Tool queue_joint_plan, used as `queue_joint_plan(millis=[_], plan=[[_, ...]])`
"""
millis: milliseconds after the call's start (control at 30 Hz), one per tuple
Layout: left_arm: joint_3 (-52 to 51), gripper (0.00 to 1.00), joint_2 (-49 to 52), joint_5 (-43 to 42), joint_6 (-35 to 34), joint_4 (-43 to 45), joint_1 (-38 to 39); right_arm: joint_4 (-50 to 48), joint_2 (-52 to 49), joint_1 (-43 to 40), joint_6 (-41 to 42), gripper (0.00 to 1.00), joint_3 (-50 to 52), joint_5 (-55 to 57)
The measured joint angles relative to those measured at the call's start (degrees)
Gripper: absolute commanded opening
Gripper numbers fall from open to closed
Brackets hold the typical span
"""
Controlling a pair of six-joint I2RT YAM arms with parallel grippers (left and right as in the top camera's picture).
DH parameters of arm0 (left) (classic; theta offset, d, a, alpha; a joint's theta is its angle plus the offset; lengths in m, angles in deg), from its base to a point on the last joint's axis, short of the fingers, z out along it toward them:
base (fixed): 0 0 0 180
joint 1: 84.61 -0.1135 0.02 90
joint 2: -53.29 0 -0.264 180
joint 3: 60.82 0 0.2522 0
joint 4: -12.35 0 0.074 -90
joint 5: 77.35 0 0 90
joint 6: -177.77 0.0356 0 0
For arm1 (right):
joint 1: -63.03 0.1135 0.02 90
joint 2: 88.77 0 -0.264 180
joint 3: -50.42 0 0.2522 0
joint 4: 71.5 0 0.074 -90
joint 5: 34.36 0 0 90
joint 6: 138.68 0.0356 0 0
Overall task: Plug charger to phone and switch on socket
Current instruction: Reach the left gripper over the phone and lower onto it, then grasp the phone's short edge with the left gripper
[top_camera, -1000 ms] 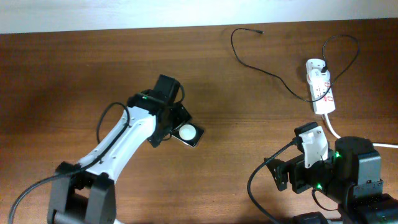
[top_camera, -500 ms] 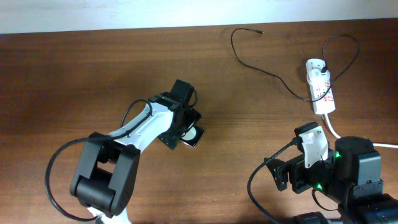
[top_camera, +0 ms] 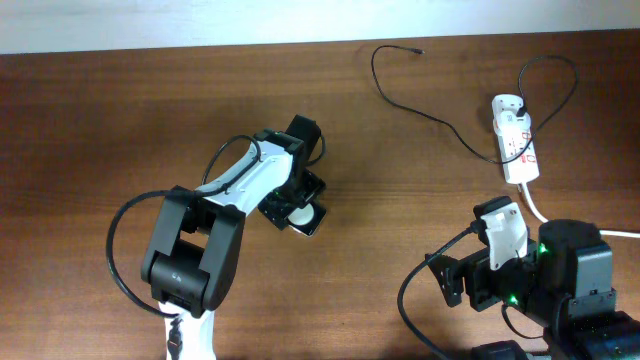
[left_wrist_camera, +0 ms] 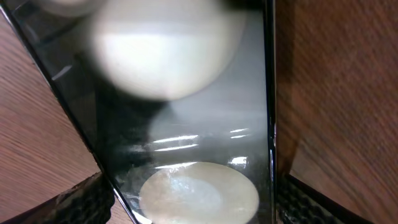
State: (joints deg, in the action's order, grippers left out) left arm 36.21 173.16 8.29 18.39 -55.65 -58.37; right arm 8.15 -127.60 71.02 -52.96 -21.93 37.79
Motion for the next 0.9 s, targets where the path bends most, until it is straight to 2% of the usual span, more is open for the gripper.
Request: queue_joint_plan(millis=[100,167,233,300,367,400,433,533,567,600,733,800,900], plan=[[0.24,0.72,0.00,2.91,2.82,-0.17,0.00,0.00,0.00,0.00,0.02,0.99,0.00,0.00],[0.31,0.70,-0.02,4.68,6.75,0.35,0.00,0.00,0.00,0.00,0.02,0.99,0.00,0.00],[0.39,0.71,-0.02,7.19,13.49,1.11,0.02,0.02,0.00,0.00,0.00,0.99,0.00,0.00],[0.50,0.73,-0.02,9.33,21.05,2.08,0.02,0.02,0.00,0.00,0.00,0.99,0.00,0.00],[0.50,0.72,0.02,11.26,34.36,5.51,0.00,0.02,0.00,0.00,-0.02,0.99,0.00,0.02],[0.50,0.73,0.02,11.45,36.61,5.68,0.00,0.02,0.00,0.00,0.02,0.99,0.00,0.00],[0.50,0.74,0.02,11.76,42.01,6.32,0.00,0.02,0.00,0.00,0.02,0.99,0.00,0.00],[0.66,0.82,0.02,12.09,58.25,6.60,0.00,0.02,0.00,0.00,0.02,0.99,0.00,0.00],[0.72,0.93,0.02,11.69,62.75,6.19,0.00,0.00,0.00,0.00,0.02,0.99,0.00,0.00],[0.74,0.98,0.02,10.82,67.21,5.66,0.00,0.02,0.00,0.00,0.02,0.99,0.00,0.00],[0.74,0.99,0.07,7.48,83.12,2.08,0.00,0.00,0.00,0.00,0.02,0.99,0.00,0.02],[0.74,0.99,0.26,6.69,87.49,0.66,0.00,0.00,0.00,0.00,0.00,0.99,0.00,0.02],[0.74,0.99,0.31,7.91,86.93,1.18,0.07,0.02,0.00,0.00,0.00,0.99,0.00,0.00]])
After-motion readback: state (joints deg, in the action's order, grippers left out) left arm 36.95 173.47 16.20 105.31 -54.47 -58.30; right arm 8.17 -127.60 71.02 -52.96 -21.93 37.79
